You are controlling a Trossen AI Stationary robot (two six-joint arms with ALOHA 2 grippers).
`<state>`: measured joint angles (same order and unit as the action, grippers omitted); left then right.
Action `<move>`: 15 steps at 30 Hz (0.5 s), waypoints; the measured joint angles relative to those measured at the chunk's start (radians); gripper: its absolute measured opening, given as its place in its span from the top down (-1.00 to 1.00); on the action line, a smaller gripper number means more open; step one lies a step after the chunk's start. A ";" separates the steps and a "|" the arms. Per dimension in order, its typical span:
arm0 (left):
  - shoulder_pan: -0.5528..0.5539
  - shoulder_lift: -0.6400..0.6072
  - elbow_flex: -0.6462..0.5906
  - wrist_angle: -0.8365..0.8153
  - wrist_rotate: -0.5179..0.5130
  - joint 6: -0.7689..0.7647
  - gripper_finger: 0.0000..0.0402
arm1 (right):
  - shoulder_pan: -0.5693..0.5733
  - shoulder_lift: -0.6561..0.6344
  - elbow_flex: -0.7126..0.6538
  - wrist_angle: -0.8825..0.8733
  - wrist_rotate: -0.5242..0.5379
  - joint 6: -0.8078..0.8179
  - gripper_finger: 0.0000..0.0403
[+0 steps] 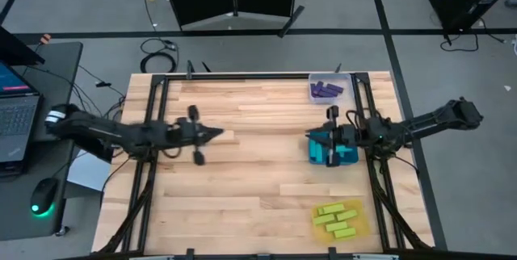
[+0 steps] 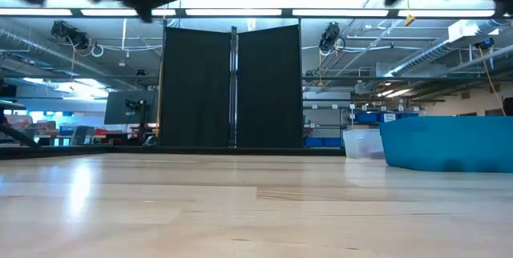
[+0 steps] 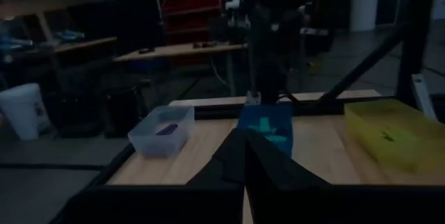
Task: Sort blocks
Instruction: Return to Home Position
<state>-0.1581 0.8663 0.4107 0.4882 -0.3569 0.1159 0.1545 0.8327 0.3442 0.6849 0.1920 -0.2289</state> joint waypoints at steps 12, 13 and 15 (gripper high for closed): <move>0.001 -0.570 -0.310 -0.207 -0.078 0.004 0.98 | 0.001 -0.419 -0.247 -0.282 0.027 0.079 0.96; 0.000 -0.595 -0.311 -0.245 -0.080 0.003 0.98 | 0.000 -0.454 -0.246 -0.330 0.024 0.093 0.96; 0.000 -0.632 -0.311 -0.309 -0.090 0.002 0.98 | 0.001 -0.525 -0.246 -0.441 0.020 0.106 0.96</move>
<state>-0.1577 0.2342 0.1001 0.1794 -0.4468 0.1178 0.1551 0.3074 0.0978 0.2439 0.2120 -0.1228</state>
